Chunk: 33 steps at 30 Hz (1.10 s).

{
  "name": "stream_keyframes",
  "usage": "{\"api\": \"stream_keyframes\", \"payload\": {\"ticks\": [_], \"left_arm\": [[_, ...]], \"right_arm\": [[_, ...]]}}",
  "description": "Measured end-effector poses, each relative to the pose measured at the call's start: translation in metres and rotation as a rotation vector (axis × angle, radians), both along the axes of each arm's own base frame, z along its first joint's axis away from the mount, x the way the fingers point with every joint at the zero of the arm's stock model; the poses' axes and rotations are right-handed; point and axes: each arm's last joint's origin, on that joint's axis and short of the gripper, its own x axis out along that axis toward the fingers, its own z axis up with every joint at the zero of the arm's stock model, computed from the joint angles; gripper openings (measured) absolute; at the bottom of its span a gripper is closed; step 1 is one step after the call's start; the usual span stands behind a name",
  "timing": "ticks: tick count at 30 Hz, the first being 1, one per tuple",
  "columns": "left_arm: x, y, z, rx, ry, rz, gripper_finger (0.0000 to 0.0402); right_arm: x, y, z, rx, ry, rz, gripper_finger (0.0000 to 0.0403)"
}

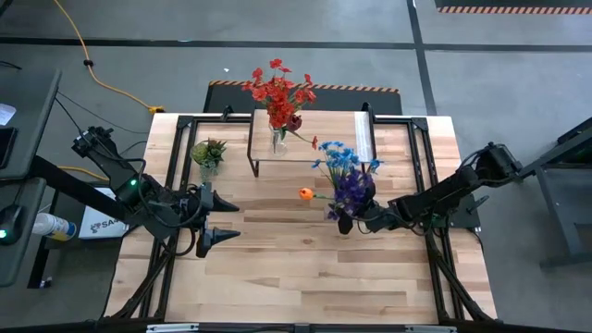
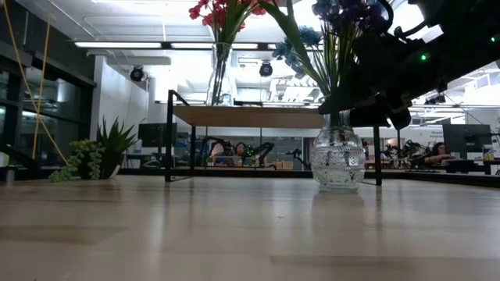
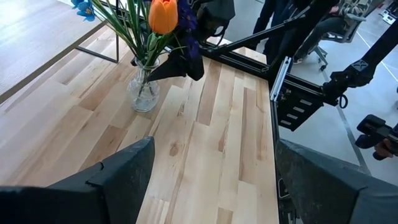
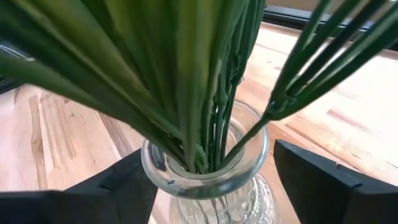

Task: Pick and place flowers into a vace then onto a shelf
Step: Put the transparent vase with flowers on the shelf

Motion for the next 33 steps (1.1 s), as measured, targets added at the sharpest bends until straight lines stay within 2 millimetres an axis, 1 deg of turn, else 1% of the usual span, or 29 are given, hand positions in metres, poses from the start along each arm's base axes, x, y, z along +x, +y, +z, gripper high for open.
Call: {"api": "stream_keyframes", "payload": {"ticks": [8, 19, 23, 28, 33], "left_arm": [[0.0, 0.0, 0.0, -0.001, 0.0, 0.0, 0.0367], [0.0, 0.0, 0.0, -0.001, 0.0, 0.0, 0.0367], [0.0, 0.0, 0.0, -0.001, 0.0, 0.0, 0.0367], [0.0, 0.0, 0.0, -0.001, 0.0, 0.0, 0.0367], [0.0, 0.0, 0.0, -0.001, 0.0, 0.0, 0.0367]], "right_arm": [[0.0, 0.0, 0.0, 0.0, 0.0, 0.0, 0.0248], [0.0, -0.0001, 0.0001, -0.001, -0.001, -0.003, 0.0158], [0.0, -0.0001, 0.0001, -0.001, -0.001, -0.003, 0.0158], [-0.0001, -0.0003, 0.0001, 0.02, -0.018, -0.022, 0.0179], [-0.0002, -0.0004, 0.0002, 0.019, -0.019, -0.027, 0.0155]]}}
